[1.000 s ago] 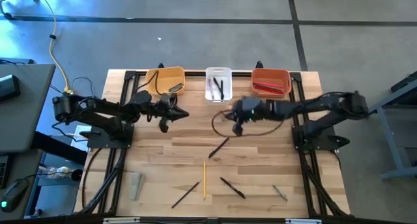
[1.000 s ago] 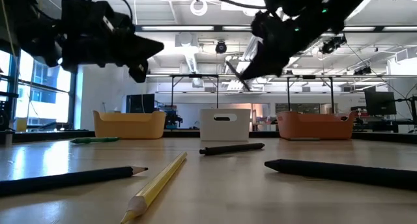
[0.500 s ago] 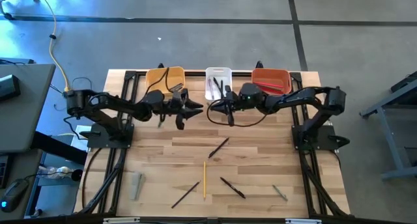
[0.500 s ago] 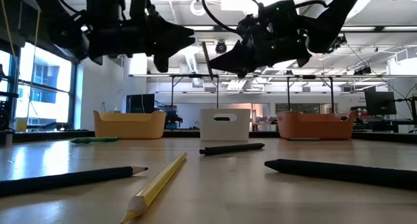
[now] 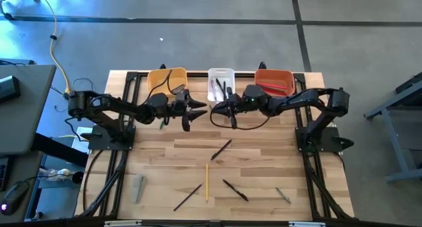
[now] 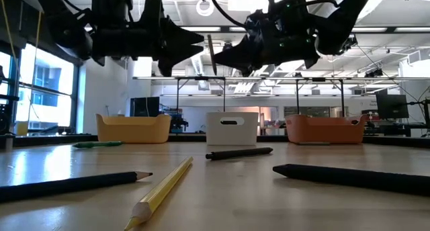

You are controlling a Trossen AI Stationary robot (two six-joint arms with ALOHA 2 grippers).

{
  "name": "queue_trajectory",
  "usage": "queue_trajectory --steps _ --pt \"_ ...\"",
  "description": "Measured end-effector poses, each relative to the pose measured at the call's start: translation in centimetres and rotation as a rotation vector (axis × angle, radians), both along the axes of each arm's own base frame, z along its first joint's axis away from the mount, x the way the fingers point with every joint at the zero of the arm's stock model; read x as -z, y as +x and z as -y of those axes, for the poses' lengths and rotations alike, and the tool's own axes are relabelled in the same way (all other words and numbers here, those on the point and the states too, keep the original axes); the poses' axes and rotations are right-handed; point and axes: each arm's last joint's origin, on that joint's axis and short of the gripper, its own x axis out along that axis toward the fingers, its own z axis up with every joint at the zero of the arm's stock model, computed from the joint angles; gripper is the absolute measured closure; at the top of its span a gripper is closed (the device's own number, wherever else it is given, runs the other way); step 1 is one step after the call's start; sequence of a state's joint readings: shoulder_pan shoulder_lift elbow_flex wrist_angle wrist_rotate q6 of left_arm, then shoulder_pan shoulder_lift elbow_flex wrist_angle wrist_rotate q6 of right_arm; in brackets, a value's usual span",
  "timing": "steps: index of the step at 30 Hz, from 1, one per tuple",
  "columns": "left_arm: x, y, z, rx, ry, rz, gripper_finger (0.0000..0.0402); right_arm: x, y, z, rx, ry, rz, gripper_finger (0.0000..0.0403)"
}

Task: Sort crayons/erasers/pens/pencils in bins
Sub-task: Put the gray crayon into the yellow bin

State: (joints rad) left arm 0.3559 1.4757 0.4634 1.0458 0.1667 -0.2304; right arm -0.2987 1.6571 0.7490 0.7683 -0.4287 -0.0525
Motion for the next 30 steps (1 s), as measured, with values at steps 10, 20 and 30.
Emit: queue_trajectory --steps 10,20,30 --pt "-1.8 1.6 -0.2 0.038 0.089 -0.013 0.0253 -0.2 0.3 -0.8 -0.025 -0.004 0.022 0.0398" --pt "-1.9 1.7 0.0 0.044 0.112 -0.002 0.0331 -0.3 0.3 -0.8 -0.027 -0.009 0.033 0.0398" --pt "-1.6 1.9 -0.1 0.044 0.111 0.0 0.0394 -0.5 0.3 -0.8 -0.027 -0.004 0.047 0.0397"
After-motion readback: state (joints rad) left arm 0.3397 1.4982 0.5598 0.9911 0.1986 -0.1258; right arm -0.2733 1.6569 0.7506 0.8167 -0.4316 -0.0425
